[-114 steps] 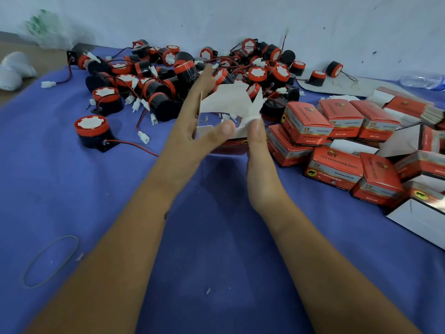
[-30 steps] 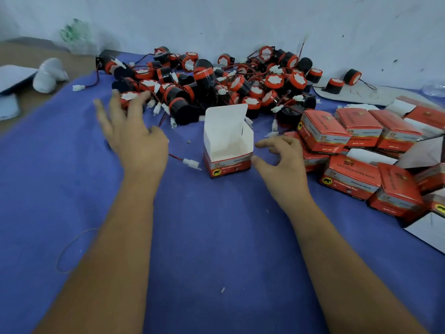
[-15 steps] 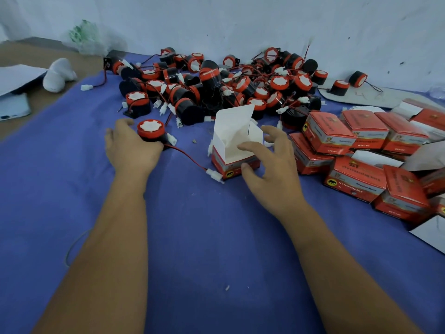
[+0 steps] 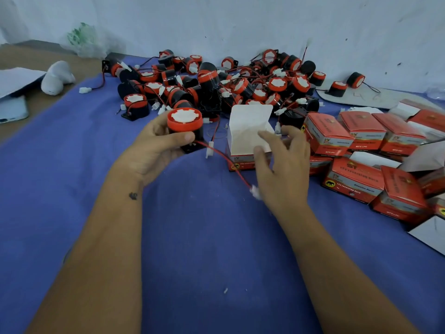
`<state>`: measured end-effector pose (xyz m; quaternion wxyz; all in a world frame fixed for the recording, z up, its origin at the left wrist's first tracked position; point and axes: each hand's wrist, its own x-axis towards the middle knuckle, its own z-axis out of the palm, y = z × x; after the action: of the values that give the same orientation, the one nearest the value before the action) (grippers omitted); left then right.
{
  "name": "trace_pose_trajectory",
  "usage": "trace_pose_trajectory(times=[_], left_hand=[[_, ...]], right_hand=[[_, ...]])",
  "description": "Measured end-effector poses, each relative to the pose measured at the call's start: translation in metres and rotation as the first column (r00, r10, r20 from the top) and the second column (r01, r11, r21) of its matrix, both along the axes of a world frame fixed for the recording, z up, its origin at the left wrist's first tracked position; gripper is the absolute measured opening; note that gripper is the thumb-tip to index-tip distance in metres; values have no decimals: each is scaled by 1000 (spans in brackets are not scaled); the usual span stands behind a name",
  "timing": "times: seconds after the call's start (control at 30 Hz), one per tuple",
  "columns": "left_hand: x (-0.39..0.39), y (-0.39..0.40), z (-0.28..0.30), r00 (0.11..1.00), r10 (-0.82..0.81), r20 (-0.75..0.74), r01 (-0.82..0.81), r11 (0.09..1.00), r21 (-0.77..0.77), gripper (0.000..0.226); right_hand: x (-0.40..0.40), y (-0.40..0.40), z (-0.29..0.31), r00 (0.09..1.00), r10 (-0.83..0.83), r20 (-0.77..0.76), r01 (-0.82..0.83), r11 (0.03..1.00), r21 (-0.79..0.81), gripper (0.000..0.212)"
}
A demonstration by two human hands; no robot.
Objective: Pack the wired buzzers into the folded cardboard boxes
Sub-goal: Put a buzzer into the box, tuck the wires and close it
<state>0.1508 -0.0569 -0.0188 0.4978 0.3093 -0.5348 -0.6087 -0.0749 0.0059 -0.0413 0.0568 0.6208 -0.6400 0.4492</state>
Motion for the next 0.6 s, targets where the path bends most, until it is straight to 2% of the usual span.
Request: trace_pose_trajectory(times=[0.07,0.1,0.13,0.17,0.23,0.3,0.37,0.43,0.5,0.6], left_hand=[[-1,7,3,970,-233,-67,234,972,1,67],[-3,10,4,946,-310,-94,309,951,-19,66],[-7,13,6,928,-348,-129,347,937,-35,67],[-14,15,8,924,-346,-162,342,938,-49,70],[-34,16,12,953,-230,-198,217,972,-87,76],[-56,17,12,978,-35,-205,10,992,-125,67],[-73,19,8,978,173,-115,-190,969,-157,52],[-85,22,1,947,318,35,-299,919,-256,46],[-92,25,-3,896,426,126,-358,861,-361,47],[-98,26,-9,796,572,198,-379,726,-574,56]], right_hand=[[2,6,7,973,174,150,-148,974,-171,28],[5,10,10,921,314,230,-263,937,-229,29],[8,13,13,831,445,334,-373,891,-259,32],[13,16,15,713,533,456,-456,846,-276,36],[23,19,20,498,579,646,-527,793,-306,37],[29,20,23,407,569,715,-514,789,-336,32],[28,21,25,378,589,714,-489,782,-386,40],[25,22,27,377,590,714,-433,794,-427,40],[22,19,28,398,563,724,-309,825,-473,24],[14,14,30,480,455,750,-107,879,-464,28]])
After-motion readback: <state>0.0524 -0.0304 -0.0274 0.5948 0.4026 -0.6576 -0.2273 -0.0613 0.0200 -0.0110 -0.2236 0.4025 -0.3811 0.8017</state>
